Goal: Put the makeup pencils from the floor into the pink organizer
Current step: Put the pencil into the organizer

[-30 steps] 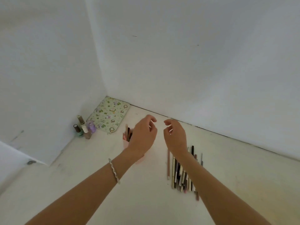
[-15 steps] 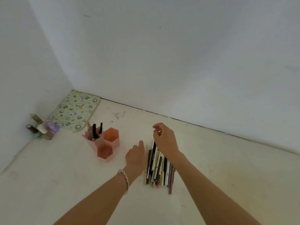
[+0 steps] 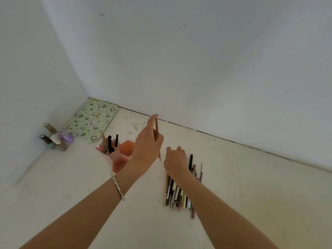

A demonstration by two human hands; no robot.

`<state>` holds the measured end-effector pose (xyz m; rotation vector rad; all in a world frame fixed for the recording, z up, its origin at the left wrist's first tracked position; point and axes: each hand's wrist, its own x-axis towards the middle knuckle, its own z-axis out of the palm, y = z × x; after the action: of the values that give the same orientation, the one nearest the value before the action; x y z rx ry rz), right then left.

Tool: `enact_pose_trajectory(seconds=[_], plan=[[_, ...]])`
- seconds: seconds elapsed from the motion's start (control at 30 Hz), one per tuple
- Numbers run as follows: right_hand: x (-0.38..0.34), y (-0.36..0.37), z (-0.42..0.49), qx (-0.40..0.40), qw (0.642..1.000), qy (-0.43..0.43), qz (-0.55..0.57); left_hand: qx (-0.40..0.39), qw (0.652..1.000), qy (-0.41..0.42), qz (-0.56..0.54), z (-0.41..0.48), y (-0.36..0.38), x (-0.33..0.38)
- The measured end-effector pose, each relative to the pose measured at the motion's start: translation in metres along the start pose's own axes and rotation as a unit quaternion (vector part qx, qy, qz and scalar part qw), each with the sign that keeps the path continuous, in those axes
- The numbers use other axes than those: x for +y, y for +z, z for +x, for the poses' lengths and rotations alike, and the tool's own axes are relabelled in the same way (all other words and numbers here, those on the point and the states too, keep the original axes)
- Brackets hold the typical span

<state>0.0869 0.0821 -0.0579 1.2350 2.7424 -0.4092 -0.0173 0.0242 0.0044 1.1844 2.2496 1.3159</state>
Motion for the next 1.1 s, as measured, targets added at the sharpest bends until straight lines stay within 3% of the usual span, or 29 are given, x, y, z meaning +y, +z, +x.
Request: enact_pose_trajectory(seconds=[0.13,0.23,0.33,0.47,0.6,0.7,0.87,0.97,1.1], plan=[[-0.009,0.014,-0.001,-0.021,0.999,-0.007,-0.029,0.041,0.998,0.04,-0.019,0.001,-0.024,0.0],[-0.024,0.003,0.006,-0.019,0.996,0.046,0.075,0.081,0.994,0.057,-0.037,0.006,-0.061,-0.007],[-0.03,-0.028,0.022,0.083,0.955,0.092,0.268,0.163,0.984,0.035,-0.07,0.014,-0.105,-0.023],[-0.05,-0.073,0.034,0.248,0.893,0.062,0.371,0.21,0.977,0.005,-0.035,0.015,-0.142,-0.046],[-0.072,-0.098,0.031,0.345,0.86,0.003,0.376,0.161,0.987,0.009,0.025,0.006,-0.14,-0.056],[-0.086,-0.112,0.024,0.386,0.842,-0.033,0.374,0.137,0.979,0.055,0.14,-0.003,-0.136,-0.065],[-0.117,-0.127,0.009,0.431,0.792,-0.08,0.424,0.204,0.967,0.046,0.145,-0.004,-0.154,-0.071],[-0.138,-0.118,0.004,0.42,0.801,-0.115,0.411,0.205,0.972,0.042,0.104,-0.001,-0.167,-0.065],[-0.145,-0.083,0.001,0.366,0.849,-0.136,0.355,0.193,0.979,0.037,0.049,-0.002,-0.172,-0.057]])
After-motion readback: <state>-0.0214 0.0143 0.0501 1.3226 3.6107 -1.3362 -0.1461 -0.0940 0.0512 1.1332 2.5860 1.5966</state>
